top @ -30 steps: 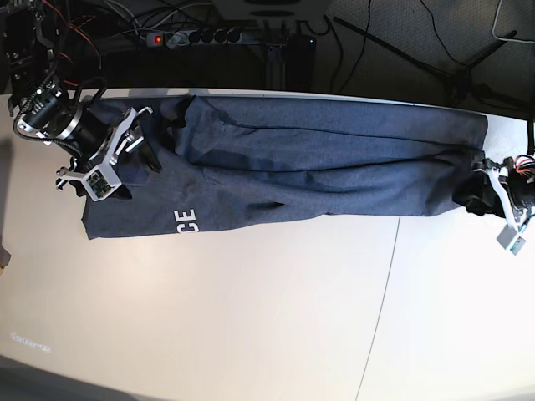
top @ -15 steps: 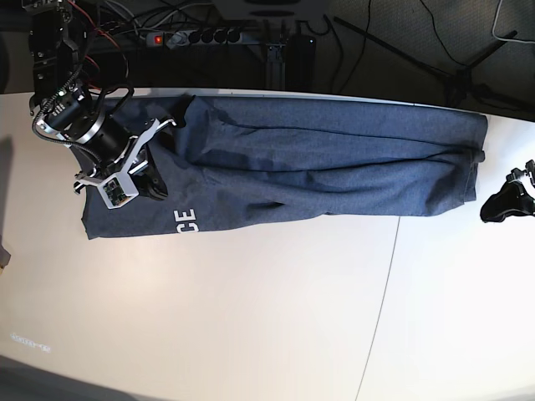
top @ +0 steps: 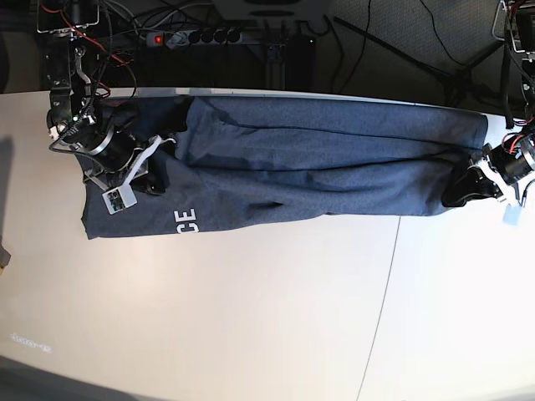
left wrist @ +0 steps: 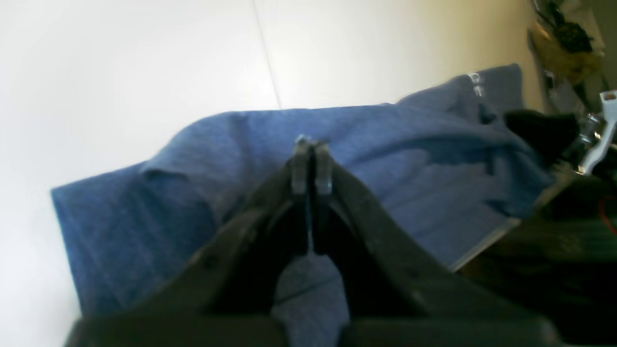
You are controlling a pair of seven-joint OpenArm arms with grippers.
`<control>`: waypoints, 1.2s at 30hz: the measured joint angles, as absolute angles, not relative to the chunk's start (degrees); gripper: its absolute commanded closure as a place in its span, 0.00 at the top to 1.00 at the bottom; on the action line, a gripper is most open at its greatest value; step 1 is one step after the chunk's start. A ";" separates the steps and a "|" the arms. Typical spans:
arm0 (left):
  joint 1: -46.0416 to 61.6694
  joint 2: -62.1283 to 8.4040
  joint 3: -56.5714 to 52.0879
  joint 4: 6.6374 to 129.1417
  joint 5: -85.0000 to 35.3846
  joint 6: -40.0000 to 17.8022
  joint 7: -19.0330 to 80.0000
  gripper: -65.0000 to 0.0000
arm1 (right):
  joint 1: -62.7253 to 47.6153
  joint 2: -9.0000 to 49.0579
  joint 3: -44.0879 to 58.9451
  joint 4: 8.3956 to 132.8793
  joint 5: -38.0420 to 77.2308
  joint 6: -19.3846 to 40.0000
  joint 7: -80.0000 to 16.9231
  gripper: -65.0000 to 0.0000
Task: Fold the T-shirt properly
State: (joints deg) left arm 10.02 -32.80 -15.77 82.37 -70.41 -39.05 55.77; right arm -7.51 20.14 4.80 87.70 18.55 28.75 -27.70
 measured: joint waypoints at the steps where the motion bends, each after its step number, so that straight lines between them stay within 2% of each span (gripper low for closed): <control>1: 10.50 -32.71 -15.70 82.37 -68.77 -39.05 54.48 0.00 | -6.92 20.14 4.80 86.56 18.83 28.80 -27.44 0.00; 6: 12.25 -32.86 -14.59 80.58 -61.52 -39.05 49.17 0.00 | -5.06 20.14 4.80 81.97 19.62 28.80 -25.98 0.00; 12: 11.70 -32.56 -9.87 72.23 -57.67 -39.11 40.16 0.00 | -4.91 20.14 4.86 80.64 20.12 28.75 -25.10 0.00; 18: 8.21 -31.14 -9.08 63.92 -54.96 -42.13 33.95 0.00 | -4.89 20.16 4.86 80.60 20.12 28.73 -25.06 0.00; 23: 4.99 -31.11 -9.06 59.83 -54.04 -43.53 33.63 0.00 | -4.69 19.99 6.92 80.47 20.10 28.77 -25.39 0.00; 34: 3.46 -31.09 -8.95 59.29 -54.39 -43.42 34.68 0.00 | -0.82 20.27 8.84 76.53 17.34 28.86 -26.30 0.00; 36: 3.29 -31.11 -8.95 59.22 -56.62 -43.05 35.46 0.11 | -0.14 20.25 8.84 75.40 17.56 28.86 -25.74 0.00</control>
